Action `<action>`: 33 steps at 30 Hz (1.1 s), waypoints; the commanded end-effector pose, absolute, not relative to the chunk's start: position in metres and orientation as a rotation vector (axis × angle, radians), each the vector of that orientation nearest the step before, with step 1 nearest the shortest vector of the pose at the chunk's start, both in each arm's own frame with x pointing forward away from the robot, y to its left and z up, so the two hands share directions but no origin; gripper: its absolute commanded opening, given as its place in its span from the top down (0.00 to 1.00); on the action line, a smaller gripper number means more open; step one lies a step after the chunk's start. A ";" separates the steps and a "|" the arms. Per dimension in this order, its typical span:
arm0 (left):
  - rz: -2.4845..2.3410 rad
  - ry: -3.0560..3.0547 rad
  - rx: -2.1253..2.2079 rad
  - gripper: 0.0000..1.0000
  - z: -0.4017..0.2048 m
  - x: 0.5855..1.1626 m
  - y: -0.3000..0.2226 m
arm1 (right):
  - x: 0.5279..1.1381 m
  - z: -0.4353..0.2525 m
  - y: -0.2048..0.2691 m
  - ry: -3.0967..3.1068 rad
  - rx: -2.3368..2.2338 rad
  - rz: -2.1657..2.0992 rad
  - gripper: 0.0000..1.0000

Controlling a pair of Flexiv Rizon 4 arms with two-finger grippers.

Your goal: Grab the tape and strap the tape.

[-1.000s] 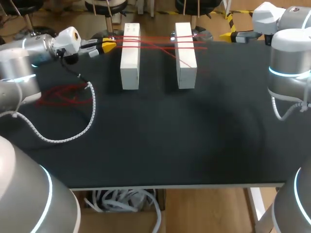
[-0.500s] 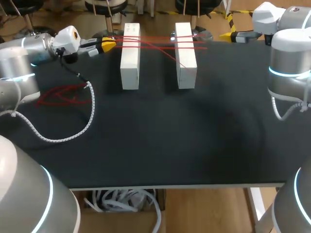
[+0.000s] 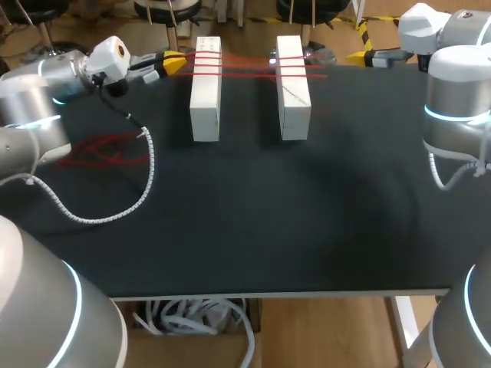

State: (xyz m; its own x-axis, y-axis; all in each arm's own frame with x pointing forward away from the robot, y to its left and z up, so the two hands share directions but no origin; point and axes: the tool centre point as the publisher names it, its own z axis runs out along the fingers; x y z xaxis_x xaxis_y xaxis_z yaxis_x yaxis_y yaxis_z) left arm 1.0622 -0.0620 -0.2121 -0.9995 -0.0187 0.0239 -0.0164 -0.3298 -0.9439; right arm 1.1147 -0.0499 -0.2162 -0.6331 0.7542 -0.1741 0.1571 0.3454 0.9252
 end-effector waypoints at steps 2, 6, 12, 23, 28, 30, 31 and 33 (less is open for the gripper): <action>-2.569 1.788 -0.050 1.00 -0.199 1.053 -0.079 | 1.114 -0.217 -0.050 2.011 0.792 1.292 0.00; -2.572 1.775 -0.071 1.00 -0.187 1.043 -0.088 | 1.114 -0.217 -0.050 2.011 0.792 1.292 0.00; -2.549 1.753 -0.112 1.00 -0.170 1.027 -0.100 | 1.114 -0.217 -0.050 2.011 0.792 1.292 0.00; -2.500 1.735 -0.191 1.00 -0.161 1.000 -0.114 | 1.114 -0.217 -0.050 2.011 0.792 1.292 0.00; -2.490 1.692 -0.201 1.00 -0.160 0.988 -0.117 | 1.114 -0.217 -0.050 2.011 0.792 1.292 0.00; -2.488 1.697 -0.215 1.00 -0.160 0.984 -0.118 | 1.114 -0.217 -0.050 2.011 0.792 1.292 0.00; -2.487 1.692 -0.215 1.00 -0.159 0.982 -0.118 | 1.114 -0.217 -0.050 2.011 0.792 1.292 0.00; -2.487 1.690 -0.221 1.00 -0.159 0.978 -0.119 | 1.114 -0.217 -0.050 2.011 0.792 1.292 0.00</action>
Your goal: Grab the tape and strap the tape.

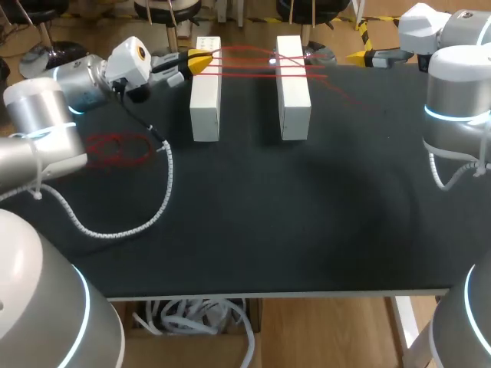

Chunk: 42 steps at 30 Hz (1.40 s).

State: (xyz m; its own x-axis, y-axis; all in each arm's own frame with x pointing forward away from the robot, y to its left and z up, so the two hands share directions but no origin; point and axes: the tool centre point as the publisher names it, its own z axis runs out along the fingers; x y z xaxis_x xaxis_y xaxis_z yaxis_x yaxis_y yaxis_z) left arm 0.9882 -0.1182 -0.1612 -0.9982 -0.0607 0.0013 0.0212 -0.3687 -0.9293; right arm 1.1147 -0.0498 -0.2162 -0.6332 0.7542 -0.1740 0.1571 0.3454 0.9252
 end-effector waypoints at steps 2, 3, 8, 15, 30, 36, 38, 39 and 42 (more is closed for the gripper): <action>-2.491 1.688 -0.227 1.00 -0.159 0.976 -0.119 | 1.114 -0.217 -0.050 2.011 0.792 1.292 0.00; -2.492 1.689 -0.228 1.00 -0.159 0.975 -0.119 | 1.114 -0.217 -0.050 2.011 0.792 1.292 0.00; -2.544 1.699 -0.183 1.00 -0.163 0.977 -0.117 | 1.114 -0.217 -0.050 2.011 0.792 1.292 0.00; -2.544 1.699 -0.183 1.00 -0.163 0.977 -0.117 | 1.114 -0.217 -0.050 2.011 0.792 1.292 0.00; -2.544 1.699 -0.183 1.00 -0.163 0.977 -0.117 | 1.102 -0.200 -0.063 1.864 1.162 1.366 0.00; -2.544 1.699 -0.183 1.00 -0.163 0.977 -0.117 | 1.078 -0.177 -0.089 1.575 1.548 1.411 0.00; -2.544 1.699 -0.183 1.00 -0.163 0.977 -0.117 | 1.067 -0.175 -0.095 1.502 1.632 1.420 0.00; -2.544 1.699 -0.183 1.00 -0.163 0.977 -0.117 | 1.061 -0.174 -0.097 1.463 1.663 1.435 0.00; -2.544 1.699 -0.183 1.00 -0.163 0.977 -0.117 | 1.041 -0.175 -0.098 1.396 1.694 1.450 0.00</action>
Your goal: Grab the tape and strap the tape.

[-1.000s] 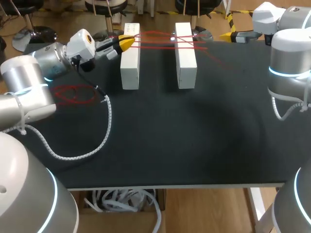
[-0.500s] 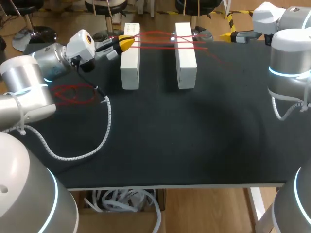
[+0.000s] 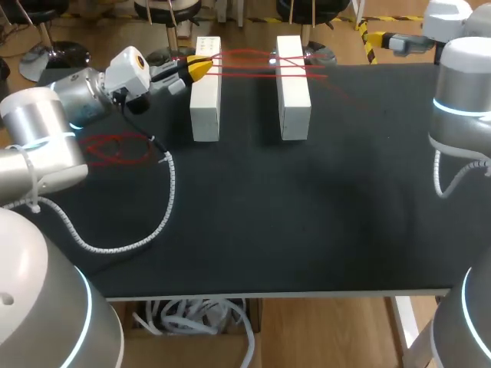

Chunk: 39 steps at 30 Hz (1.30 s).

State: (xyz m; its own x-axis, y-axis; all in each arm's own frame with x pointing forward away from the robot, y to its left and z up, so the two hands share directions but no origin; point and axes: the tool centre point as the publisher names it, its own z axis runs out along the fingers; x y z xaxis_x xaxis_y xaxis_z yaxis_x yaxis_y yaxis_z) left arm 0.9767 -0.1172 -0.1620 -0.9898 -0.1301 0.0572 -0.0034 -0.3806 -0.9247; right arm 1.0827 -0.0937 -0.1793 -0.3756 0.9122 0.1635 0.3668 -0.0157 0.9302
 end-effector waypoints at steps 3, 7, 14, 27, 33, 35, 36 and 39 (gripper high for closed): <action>-2.544 1.699 -0.183 1.00 -0.163 0.977 -0.117 | 1.014 -0.177 -0.098 1.342 1.667 1.455 0.00; -2.544 1.699 -0.183 1.00 -0.163 0.977 -0.117 | 0.982 -0.182 -0.095 1.229 1.617 1.441 0.00; -2.544 1.699 -0.183 1.00 -0.163 0.977 -0.117 | 0.940 -0.189 -0.090 0.994 1.422 1.419 0.00; -2.544 1.699 -0.183 1.00 -0.163 0.977 -0.117 | 0.926 -0.210 -0.067 0.800 1.657 1.582 0.00; -2.544 1.699 -0.183 1.00 -0.163 0.977 -0.117 | 0.920 -0.206 -0.072 0.696 1.680 1.596 0.00; -2.544 1.699 -0.183 1.00 -0.163 0.977 -0.117 | 0.921 -0.211 -0.075 0.729 1.673 1.544 0.00; -2.544 1.699 -0.183 1.00 -0.163 0.977 -0.117 | 0.921 -0.211 -0.075 0.729 1.673 1.544 0.00; -2.544 1.699 -0.183 1.00 -0.163 0.977 -0.117 | 0.921 -0.211 -0.075 0.729 1.673 1.544 0.00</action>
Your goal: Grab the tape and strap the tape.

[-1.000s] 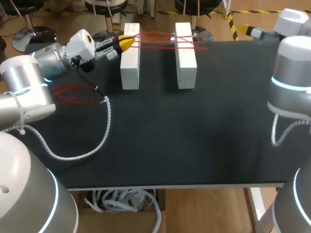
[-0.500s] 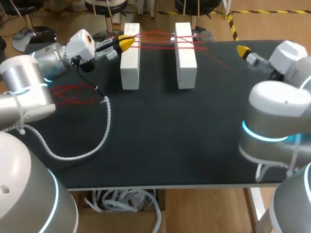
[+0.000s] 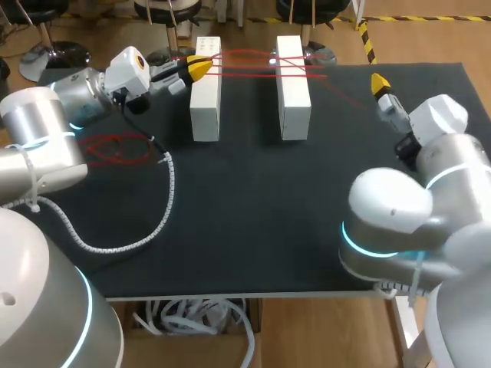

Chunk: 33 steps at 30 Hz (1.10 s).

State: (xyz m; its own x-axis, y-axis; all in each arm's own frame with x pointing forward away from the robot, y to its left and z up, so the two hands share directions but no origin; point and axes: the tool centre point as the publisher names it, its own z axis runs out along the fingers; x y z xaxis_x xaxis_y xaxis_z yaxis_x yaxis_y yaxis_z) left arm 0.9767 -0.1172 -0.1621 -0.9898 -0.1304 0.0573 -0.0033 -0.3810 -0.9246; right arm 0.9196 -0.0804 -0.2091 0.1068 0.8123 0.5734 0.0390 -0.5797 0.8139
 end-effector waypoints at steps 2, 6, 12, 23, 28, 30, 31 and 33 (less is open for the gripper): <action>-2.544 1.699 -0.183 1.00 -0.163 0.977 -0.117 | 0.921 -0.211 -0.075 0.729 1.673 1.544 0.00; -2.544 1.699 -0.183 1.00 -0.163 0.977 -0.117 | 0.921 -0.211 -0.075 0.729 1.673 1.544 0.00; -2.544 1.699 -0.183 1.00 -0.163 0.977 -0.117 | 0.921 -0.211 -0.075 0.729 1.673 1.544 0.00; -2.544 1.699 -0.183 1.00 -0.163 0.977 -0.117 | 0.914 -0.202 -0.046 0.432 2.369 1.181 0.00; -2.544 1.699 -0.183 1.00 -0.163 0.977 -0.117 | 0.915 -0.190 -0.032 0.303 2.580 1.085 0.00; -2.544 1.699 -0.183 1.00 -0.163 0.977 -0.117 | 0.917 -0.188 -0.029 0.248 2.638 1.080 0.00; -2.544 1.699 -0.183 1.00 -0.163 0.977 -0.117 | 0.918 -0.187 -0.028 0.211 2.656 1.091 0.00; -2.544 1.699 -0.183 1.00 -0.163 0.977 -0.117 | 0.922 -0.189 -0.027 0.130 2.696 1.106 0.00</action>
